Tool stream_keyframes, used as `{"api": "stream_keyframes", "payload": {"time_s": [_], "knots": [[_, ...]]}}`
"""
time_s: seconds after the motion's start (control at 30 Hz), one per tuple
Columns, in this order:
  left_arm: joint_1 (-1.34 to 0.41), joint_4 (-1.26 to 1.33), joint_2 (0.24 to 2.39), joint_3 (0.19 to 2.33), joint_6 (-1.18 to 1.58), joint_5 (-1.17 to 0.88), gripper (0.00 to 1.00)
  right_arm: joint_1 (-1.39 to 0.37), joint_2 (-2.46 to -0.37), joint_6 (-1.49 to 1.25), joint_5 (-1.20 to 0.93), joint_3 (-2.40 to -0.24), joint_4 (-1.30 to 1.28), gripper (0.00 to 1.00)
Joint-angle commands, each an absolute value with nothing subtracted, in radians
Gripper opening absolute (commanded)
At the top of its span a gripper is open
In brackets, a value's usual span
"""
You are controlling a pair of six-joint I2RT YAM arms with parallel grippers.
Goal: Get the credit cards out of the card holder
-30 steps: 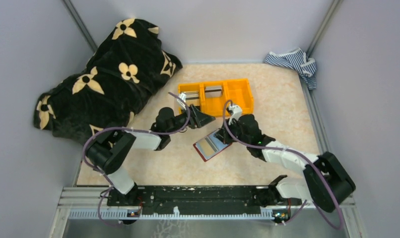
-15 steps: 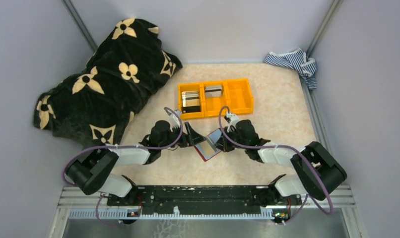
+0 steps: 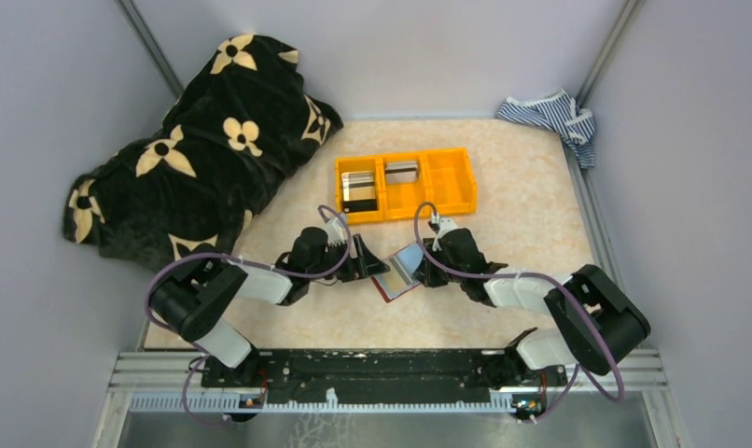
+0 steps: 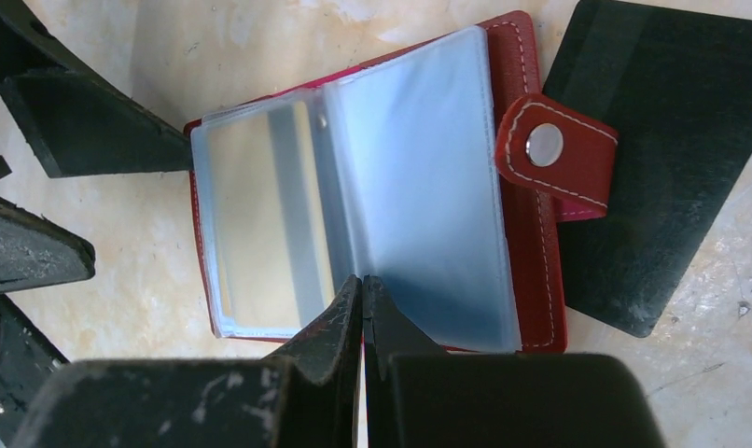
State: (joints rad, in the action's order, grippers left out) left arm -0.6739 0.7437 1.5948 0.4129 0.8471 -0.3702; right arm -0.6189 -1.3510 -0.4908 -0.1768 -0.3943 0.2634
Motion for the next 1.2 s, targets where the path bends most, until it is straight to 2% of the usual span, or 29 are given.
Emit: {"api": "stream_keyframes", "payload": {"time_s": [0.0, 0.17, 0.4, 0.7, 0.93, 1.17], "knots": [[-0.640, 0.736, 1.622, 0.442, 0.826, -0.396, 0.86, -0.621, -1.356, -0.488, -0.200, -0.409, 0.265, 0.00], [-0.606, 0.737, 1.622, 0.477, 0.825, -0.418, 0.86, -0.635, -1.317, -0.549, -0.265, -0.365, 0.320, 0.00], [-0.599, 0.726, 1.624, 0.543, 0.816, -0.421, 0.87, -0.690, -1.300, -0.556, -0.259, -0.381, 0.319, 0.00], [-0.589, 0.673, 1.531, 0.521, 0.829, -0.428, 0.87, -0.689, -1.307, -0.572, -0.230, -0.383, 0.351, 0.00], [-0.597, 0.726, 1.487, 0.440, 0.899, -0.470, 0.86, -0.679, -1.333, -0.560, -0.203, -0.408, 0.352, 0.00], [-0.625, 0.878, 1.575, 0.420, 1.006, -0.555, 0.86, -0.651, -1.381, -0.565, -0.185, -0.445, 0.320, 0.00]]}}
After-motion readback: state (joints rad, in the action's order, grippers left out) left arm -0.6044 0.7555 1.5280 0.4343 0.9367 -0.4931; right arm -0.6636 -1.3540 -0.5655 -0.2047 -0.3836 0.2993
